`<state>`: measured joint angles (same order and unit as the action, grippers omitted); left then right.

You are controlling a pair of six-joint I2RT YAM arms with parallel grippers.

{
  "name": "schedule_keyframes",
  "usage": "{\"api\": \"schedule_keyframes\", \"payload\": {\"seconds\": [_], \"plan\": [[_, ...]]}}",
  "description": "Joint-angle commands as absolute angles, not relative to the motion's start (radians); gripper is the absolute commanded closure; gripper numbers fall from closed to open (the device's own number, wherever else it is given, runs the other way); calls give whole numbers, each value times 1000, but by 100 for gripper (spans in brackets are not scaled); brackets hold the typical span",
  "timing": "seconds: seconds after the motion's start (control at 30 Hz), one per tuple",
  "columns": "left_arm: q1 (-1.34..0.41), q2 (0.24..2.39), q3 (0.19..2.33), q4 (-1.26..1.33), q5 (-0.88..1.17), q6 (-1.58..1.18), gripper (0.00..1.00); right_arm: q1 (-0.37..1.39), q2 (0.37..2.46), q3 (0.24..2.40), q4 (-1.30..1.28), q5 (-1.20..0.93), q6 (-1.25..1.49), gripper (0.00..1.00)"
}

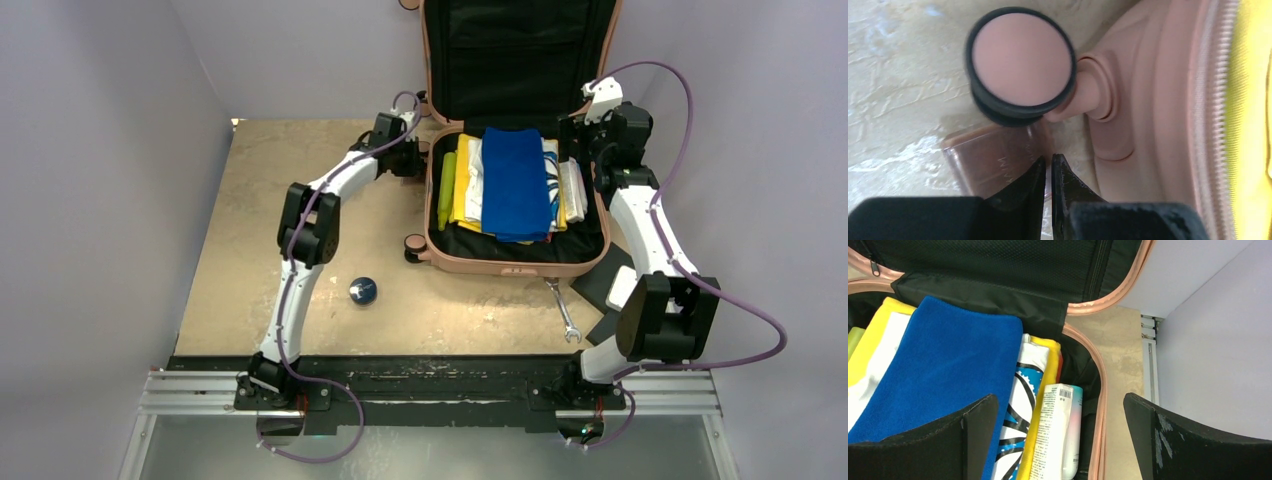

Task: Pack the luggage
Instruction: Pick up the makeup from the center of the board.

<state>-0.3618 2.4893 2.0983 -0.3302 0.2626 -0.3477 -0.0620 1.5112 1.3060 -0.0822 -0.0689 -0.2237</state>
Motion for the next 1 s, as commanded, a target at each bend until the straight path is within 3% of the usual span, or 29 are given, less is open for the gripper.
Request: {"api": "schedule_keyframes", "payload": {"seconds": [0.0,0.3,0.7,0.97], "plan": [[-379,2512,2148,-303,326,-382,92,-66,1475,1313,-53,-83,-207,1],[-391,2499,2137,-278,330,-401,93,-66,1466,1308,-48,-92,-206,1],[-417,2545,2130,-367,139,-378,93,-66,1441,1312,-54,-112,-199,1],[-388,2330,1903,-336,-94,-302,93,-66,1436,1307,-54,-124,-199,1]]}}
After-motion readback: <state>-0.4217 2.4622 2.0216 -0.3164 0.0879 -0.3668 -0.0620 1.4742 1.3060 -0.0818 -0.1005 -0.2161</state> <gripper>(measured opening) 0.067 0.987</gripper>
